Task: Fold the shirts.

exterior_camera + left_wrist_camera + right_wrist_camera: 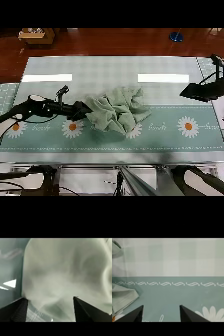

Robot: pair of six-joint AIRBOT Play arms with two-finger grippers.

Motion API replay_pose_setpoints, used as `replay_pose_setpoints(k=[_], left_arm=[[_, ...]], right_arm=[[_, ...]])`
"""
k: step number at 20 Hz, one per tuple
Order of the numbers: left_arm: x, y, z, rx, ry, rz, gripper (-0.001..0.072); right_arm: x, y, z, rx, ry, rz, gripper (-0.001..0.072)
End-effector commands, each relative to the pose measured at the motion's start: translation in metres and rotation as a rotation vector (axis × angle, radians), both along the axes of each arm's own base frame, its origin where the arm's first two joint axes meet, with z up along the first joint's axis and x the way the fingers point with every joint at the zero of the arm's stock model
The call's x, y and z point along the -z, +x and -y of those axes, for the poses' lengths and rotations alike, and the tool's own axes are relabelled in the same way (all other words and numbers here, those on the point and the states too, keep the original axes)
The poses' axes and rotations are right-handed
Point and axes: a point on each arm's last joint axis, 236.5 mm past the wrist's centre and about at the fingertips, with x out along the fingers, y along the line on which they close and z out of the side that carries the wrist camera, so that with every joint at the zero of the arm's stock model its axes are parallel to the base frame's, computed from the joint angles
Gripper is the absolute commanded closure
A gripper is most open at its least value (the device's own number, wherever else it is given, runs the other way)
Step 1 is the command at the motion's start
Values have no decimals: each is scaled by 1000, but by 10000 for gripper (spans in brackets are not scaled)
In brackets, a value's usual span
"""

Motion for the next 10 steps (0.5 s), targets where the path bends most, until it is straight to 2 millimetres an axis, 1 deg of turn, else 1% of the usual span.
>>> replay_pose_setpoints(k=[1, 2, 3, 4, 5, 7, 8, 9, 10], left_arm=[[13, 24, 7, -5, 20, -5, 72], [16, 26, 13, 3, 16, -21, 89], [18, 24, 19, 26, 6, -36, 320], [19, 22, 24, 49, -5, -50, 586], [19, 18, 28, 69, -18, -62, 684], [15, 16, 29, 85, -31, -60, 686], [11, 14, 28, 95, -42, -57, 686], [7, 13, 28, 105, -53, -52, 686], [2, 13, 27, 114, -61, -40, 686]], right_arm=[[-3, 3, -6, 6, 30, 14, 182], [-3, 3, -7, 7, 37, 15, 182], [-4, 4, -9, 10, 45, 16, 182], [-5, 4, -10, 10, 53, 17, 182], [-5, 4, -10, 9, 54, 18, 182], [-3, 2, -7, 7, 36, 9, 182], [3, -1, -1, 5, 10, -9, 181], [13, -6, 0, 10, 16, -35, 165], [23, -11, -8, 21, 69, -62, 165]])
